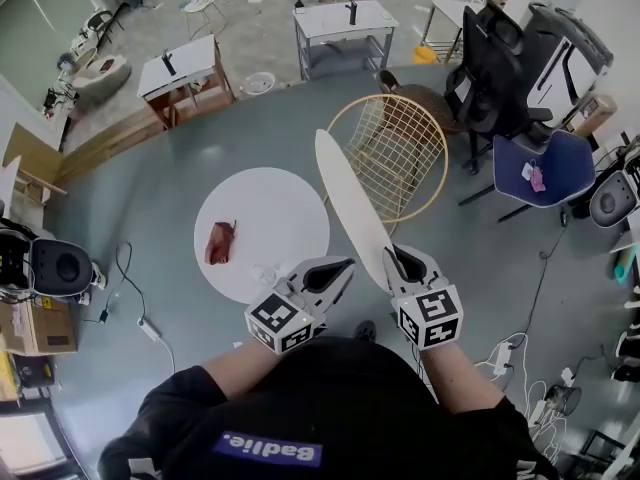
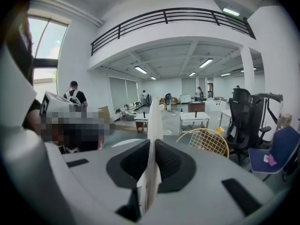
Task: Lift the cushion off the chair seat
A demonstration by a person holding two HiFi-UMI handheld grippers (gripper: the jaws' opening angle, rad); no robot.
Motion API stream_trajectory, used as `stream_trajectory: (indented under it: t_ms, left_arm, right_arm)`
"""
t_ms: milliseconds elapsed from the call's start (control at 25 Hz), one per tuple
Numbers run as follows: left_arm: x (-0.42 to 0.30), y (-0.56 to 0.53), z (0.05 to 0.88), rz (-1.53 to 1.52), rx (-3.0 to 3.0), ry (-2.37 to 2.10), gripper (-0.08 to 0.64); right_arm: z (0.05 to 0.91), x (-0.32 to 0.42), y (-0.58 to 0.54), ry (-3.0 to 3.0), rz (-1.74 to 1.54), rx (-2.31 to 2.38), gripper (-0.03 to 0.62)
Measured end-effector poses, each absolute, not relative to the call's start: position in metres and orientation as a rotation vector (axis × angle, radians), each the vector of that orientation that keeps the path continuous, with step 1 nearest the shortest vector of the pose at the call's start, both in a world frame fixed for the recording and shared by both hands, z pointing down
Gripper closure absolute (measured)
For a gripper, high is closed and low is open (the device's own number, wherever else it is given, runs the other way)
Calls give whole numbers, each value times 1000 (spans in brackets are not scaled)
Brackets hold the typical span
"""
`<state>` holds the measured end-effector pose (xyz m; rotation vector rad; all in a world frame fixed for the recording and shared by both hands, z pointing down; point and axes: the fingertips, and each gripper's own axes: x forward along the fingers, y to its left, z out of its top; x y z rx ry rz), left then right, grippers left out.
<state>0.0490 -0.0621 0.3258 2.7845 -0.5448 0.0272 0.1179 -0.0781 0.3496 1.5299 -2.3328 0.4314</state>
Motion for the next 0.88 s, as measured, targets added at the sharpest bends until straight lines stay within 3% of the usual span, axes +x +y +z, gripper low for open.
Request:
stream_trajectory:
  t_ms: [880]
  left_arm:
    - [27, -46, 313, 22, 2821, -587, 557]
  right_arm:
    - [312, 58, -51, -2524, 421, 1403, 546]
